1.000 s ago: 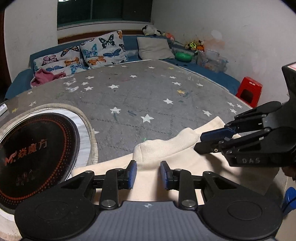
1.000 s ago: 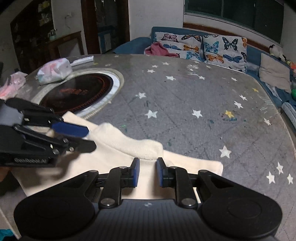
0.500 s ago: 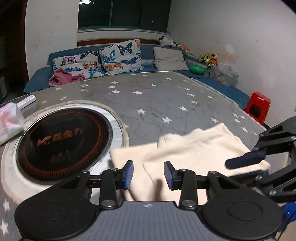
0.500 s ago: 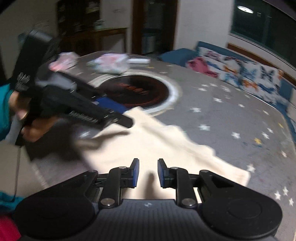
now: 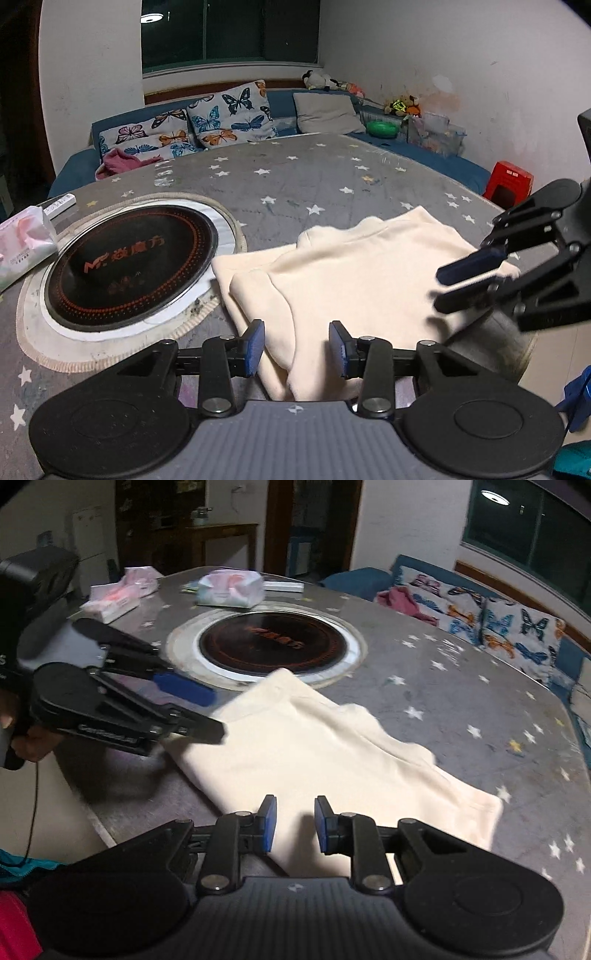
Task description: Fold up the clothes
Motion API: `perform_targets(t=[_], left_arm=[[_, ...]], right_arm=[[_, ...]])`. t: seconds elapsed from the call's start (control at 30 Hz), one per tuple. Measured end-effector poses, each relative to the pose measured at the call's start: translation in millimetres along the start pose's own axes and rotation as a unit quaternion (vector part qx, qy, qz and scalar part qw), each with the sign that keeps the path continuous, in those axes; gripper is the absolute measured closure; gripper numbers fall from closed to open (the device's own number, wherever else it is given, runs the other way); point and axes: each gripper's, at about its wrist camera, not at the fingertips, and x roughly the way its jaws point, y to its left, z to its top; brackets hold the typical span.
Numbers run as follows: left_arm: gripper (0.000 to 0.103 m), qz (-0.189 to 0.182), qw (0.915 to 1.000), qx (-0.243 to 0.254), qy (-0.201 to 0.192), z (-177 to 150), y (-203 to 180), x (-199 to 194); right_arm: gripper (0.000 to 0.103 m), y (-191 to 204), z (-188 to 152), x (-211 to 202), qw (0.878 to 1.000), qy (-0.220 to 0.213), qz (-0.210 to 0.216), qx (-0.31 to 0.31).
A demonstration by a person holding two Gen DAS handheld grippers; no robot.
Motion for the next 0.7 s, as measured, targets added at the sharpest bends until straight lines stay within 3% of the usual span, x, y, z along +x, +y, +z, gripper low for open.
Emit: perform_targets(t=[0.17, 0.4, 0.57, 0.7], left_arm=[[0.059, 0.007, 0.9999, 0.0, 0.009, -5.6, -2.0, 4.1], [0.054, 0.024, 0.9996, -0.01, -0.006, 10.8, 7.1, -10.5], [0.054, 0.04, 0.999, -0.017, -0.009, 17.8, 17.1, -21.0], [0.052, 0.055, 0.9983, -0.017, -0.004, 21.7, 26.7, -29.7]], right_arm=[[0.083, -8.0, -16.7, 8.6, 1.0, 0.017, -0.007, 0.021], [0.083, 0.2, -4.7, -2.7, 1.0, -0.012, -0.004, 0.011], [0.083, 8.4, -9.1, 14.7, 1.0, 0.01, 0.001, -0.004], [0.083, 10.0, -2.6, 3.1, 1.0, -0.008, 0.0, -0.007]])
